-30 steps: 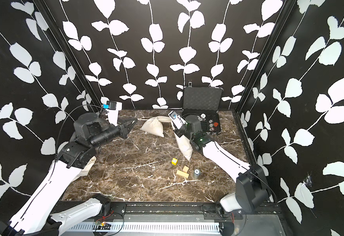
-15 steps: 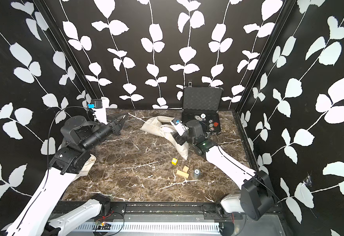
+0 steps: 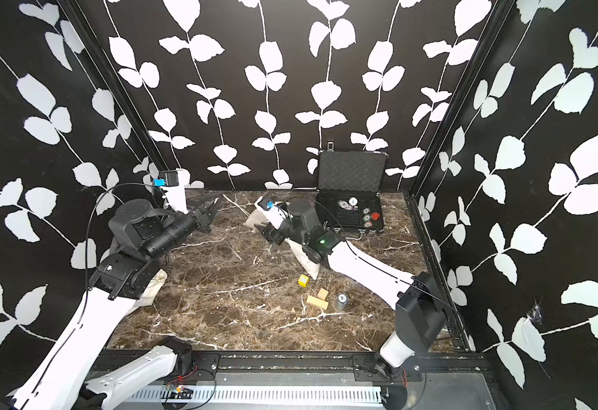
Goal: Close the soil bag
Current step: Frap the soil bag at the center of the board.
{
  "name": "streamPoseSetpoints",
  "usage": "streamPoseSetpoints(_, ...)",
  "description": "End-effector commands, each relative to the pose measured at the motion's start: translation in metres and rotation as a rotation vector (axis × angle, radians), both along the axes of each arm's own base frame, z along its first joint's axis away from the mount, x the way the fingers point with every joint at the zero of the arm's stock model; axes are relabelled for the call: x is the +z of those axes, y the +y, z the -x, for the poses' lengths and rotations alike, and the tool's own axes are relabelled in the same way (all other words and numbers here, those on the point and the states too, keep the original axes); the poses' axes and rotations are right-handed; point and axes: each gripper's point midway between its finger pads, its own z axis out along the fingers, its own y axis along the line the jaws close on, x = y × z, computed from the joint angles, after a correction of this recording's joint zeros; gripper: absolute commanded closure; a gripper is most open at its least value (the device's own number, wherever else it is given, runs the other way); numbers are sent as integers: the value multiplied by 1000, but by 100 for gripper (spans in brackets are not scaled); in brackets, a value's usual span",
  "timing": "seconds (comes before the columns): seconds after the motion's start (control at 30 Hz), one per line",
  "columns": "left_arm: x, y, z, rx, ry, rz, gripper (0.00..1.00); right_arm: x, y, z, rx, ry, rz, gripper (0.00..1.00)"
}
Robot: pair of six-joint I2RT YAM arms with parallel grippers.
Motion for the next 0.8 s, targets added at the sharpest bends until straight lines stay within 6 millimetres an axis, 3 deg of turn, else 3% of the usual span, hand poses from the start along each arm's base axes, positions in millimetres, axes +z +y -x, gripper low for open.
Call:
streamPoseSetpoints(0.0,19,6,7,9,-63,29,100,14,10,-6,-35,-29,-16,35)
streamPoseSetpoints(0.13,21,8,9,15,-70,29,100,3,16,-21,-87,-14,22,51)
streamPoseSetpoints(0.2,22,10,11,24,-75,26,100,-6,14,-29,-116,-16,57,64)
streamPoseSetpoints(0.3,25,20,14,75,-81,13,100,-30,-6,-48,-248,-25,166,88)
streamPoseSetpoints(0.37,26,33,15,142,-73,-1,100,-45,-31,-62,-343,-9,226,96)
streamPoseSetpoints(0.57,30,61,22,274,-92,-30,100,-104,-127,-80,-542,99,385,95)
streamPoseSetpoints(0.73,33,71,21,316,-98,-26,100,-122,-190,-84,-679,120,479,89)
streamPoseSetpoints(0.77,33,74,20,328,-96,-23,100,-116,-203,-84,-708,113,471,89)
